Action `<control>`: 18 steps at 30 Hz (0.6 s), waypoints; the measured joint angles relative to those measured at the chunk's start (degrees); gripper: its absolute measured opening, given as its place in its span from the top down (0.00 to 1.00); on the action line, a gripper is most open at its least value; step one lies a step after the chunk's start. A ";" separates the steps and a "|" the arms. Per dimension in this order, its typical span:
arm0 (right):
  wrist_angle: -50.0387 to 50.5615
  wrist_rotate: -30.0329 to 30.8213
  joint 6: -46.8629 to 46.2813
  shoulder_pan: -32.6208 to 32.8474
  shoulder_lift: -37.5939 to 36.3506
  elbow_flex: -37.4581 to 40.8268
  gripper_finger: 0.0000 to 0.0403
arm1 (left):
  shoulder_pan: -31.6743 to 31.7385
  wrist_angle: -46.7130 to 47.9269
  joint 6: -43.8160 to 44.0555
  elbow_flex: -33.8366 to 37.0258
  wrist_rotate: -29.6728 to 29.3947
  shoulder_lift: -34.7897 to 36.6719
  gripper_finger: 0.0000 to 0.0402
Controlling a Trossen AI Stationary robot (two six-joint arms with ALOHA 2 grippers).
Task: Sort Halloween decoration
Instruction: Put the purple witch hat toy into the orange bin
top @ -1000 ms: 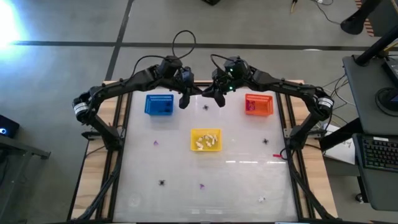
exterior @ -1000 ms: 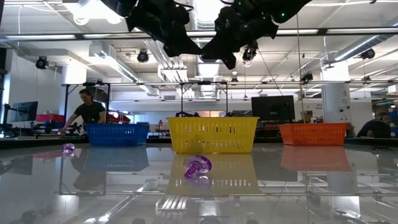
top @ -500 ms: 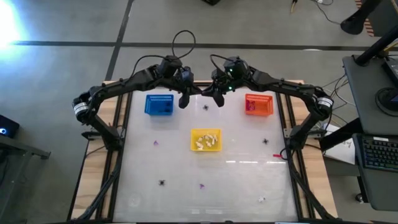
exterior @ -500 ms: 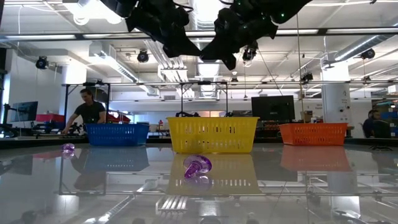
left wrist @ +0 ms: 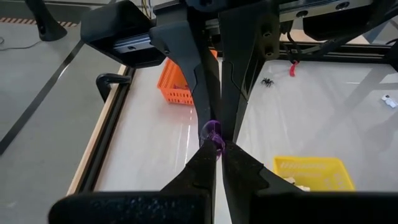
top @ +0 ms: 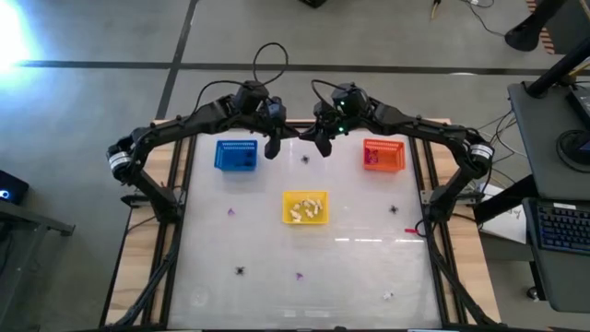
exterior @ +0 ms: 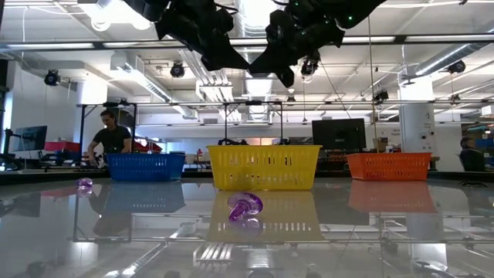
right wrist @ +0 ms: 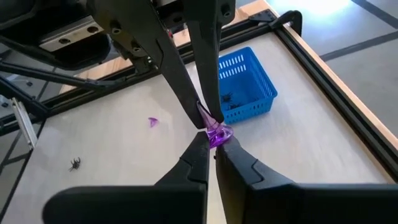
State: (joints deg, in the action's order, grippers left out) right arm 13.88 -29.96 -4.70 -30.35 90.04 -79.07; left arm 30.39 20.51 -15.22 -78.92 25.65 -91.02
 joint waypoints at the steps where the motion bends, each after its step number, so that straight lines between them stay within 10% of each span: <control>1: 0.01 -0.02 -0.41 0.00 0.00 -0.05 0.98 | 0.02 -0.02 0.00 0.00 0.00 0.00 1.00; 18: -0.43 1.47 -1.39 -0.04 0.00 -0.16 0.98 | 0.15 0.13 0.31 -0.02 0.28 0.00 0.87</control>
State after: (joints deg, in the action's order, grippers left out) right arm 13.45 -28.49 -6.09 -30.39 90.04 -79.22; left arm 30.55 20.64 -14.92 -78.94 25.93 -91.02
